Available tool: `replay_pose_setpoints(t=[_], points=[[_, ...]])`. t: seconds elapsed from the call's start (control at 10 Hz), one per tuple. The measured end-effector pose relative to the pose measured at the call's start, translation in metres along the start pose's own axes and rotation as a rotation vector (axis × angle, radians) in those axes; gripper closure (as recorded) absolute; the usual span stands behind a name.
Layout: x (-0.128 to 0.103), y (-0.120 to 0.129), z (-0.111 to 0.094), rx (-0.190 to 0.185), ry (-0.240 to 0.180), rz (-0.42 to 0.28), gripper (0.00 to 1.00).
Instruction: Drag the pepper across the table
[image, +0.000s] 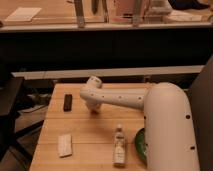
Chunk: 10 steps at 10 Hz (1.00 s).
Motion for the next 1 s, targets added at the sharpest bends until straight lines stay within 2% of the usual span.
replay_pose_setpoints(t=[1.0], points=[[-0.012, 0.003, -0.008, 0.010, 0.001, -0.032, 0.99]])
